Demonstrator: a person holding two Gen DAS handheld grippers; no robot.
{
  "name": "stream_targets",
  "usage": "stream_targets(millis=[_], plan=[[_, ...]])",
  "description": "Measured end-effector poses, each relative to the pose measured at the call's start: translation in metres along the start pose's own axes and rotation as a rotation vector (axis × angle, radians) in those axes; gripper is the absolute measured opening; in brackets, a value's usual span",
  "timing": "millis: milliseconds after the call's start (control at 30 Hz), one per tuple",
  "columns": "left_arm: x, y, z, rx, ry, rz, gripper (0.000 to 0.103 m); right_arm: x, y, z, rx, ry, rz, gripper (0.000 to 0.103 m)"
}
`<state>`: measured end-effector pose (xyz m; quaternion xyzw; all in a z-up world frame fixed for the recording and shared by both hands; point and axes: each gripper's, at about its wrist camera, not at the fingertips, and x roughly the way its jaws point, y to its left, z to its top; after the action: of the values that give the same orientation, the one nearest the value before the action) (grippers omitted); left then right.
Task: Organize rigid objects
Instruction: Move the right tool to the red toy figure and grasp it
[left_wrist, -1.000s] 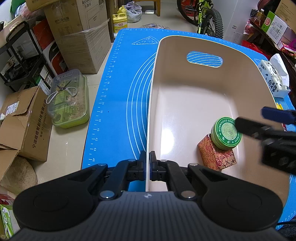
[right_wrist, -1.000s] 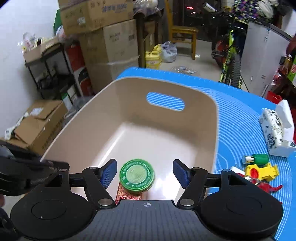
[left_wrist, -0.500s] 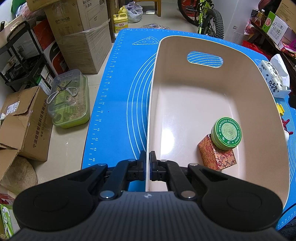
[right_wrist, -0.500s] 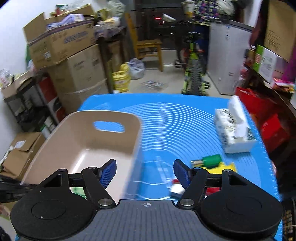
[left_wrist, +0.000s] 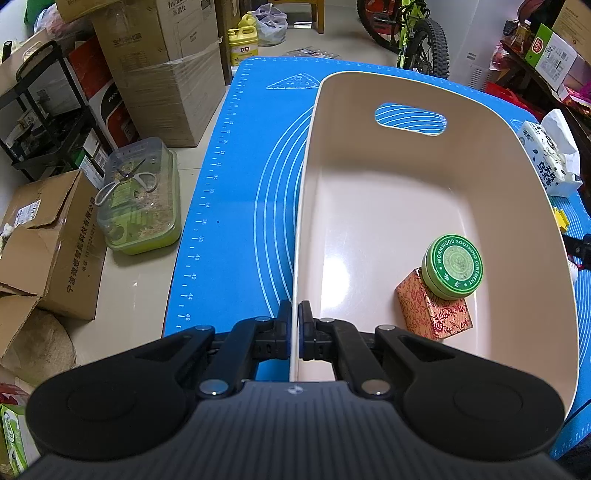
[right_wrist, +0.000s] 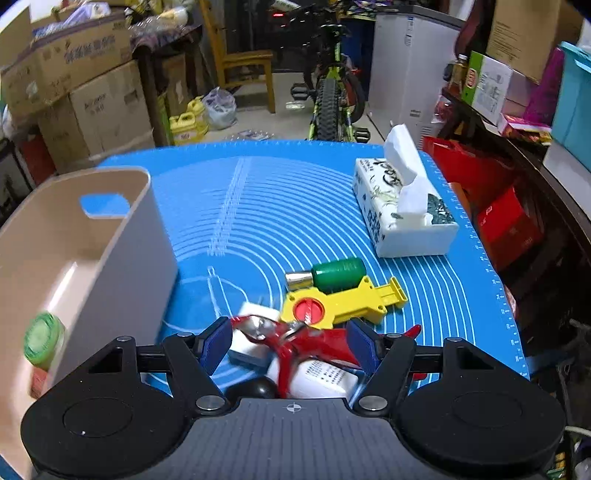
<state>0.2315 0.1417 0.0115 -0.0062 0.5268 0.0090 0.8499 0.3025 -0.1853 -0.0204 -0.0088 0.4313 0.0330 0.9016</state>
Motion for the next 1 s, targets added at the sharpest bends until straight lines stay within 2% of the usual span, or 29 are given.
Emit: stream_targets(millis=[433, 633, 733, 800, 900, 1000], plan=[[0.0, 0.0, 0.0, 0.002, 0.0, 0.0, 0.005, 0.026, 0.018, -0.014, -0.163, -0.011, -0.052, 0.074], [0.0, -0.001, -0.001, 0.006, -0.001, 0.001, 0.005, 0.032, 0.019, -0.012, -0.182, -0.038, -0.059, 0.072], [0.0, -0.001, -0.001, 0.006, 0.0, 0.001, 0.005, 0.031, 0.022, -0.015, -0.223, -0.062, -0.051, 0.065], [0.0, -0.001, 0.0, 0.004, 0.0, 0.001, 0.005, 0.029, 0.027, -0.017, -0.259, -0.072, -0.045, 0.053], [0.0, -0.001, 0.0, 0.006, -0.001, 0.002, 0.005, 0.024, 0.029, -0.018, -0.282, -0.086, -0.053, 0.052], [0.0, -0.001, -0.001, 0.004, 0.0, 0.001, 0.005, 0.018, 0.022, -0.017, -0.252, -0.111, -0.039, 0.051]])
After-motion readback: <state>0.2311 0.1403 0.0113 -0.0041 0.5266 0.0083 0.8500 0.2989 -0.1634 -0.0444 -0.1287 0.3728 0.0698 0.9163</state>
